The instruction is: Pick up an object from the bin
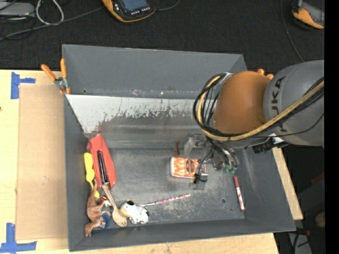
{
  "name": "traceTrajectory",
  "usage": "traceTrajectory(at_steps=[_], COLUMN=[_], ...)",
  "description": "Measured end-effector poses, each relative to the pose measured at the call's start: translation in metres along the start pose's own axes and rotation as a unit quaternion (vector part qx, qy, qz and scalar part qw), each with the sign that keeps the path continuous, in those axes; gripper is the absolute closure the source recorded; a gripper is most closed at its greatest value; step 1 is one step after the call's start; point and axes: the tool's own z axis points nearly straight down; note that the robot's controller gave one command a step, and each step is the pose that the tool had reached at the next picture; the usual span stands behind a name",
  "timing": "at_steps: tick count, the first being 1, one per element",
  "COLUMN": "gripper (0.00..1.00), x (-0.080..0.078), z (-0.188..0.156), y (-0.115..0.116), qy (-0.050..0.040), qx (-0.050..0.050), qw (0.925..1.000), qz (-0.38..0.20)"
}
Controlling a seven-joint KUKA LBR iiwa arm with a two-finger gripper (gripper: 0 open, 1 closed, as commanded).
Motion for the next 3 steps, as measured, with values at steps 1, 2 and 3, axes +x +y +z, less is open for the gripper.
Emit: traceTrajectory(at_steps=[1, 2, 3], gripper=[0.0, 0.0, 0.0], x=[-0.024, -0.038, -0.036], z=[0.035, 0.062, 0.07], y=[-0.002, -0.015, -0.026], qy=[-0.0007, 0.0003, 0.0], qx=[0.0, -0.001, 0.0], qw=[0.9976, 0.9901, 0.9815], qz=[0.07, 0.141, 0.191])
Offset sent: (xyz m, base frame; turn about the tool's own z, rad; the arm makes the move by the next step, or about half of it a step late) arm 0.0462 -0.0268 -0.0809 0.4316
